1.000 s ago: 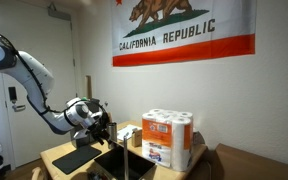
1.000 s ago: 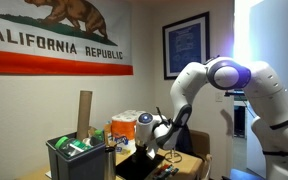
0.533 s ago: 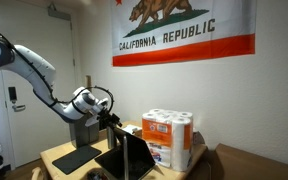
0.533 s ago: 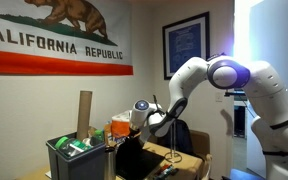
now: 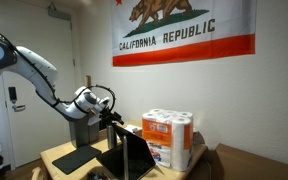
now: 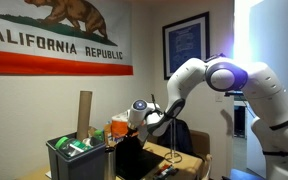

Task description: Open the laptop

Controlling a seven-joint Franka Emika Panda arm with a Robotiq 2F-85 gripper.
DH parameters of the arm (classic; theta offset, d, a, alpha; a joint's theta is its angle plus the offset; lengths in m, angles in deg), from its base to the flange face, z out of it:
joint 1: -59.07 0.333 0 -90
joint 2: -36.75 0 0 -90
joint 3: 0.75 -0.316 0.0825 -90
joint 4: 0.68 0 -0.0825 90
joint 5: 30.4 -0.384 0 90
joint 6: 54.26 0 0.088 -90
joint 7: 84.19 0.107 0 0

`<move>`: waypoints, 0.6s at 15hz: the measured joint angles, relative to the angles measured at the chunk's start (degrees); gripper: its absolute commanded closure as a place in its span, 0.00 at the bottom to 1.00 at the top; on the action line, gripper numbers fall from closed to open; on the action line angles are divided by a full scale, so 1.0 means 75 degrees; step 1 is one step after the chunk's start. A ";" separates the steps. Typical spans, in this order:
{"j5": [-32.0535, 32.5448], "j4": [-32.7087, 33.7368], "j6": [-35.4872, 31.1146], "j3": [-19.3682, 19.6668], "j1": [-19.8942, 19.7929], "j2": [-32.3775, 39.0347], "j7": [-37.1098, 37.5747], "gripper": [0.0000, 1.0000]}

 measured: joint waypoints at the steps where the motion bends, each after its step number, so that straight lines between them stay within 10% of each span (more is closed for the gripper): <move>1: 0.0000 0.0050 0.0000 0.0001 -0.0007 0.0031 -0.0005 0.00; 9: -0.0012 0.1199 0.0045 0.0035 -0.0150 0.0108 -0.0450 0.00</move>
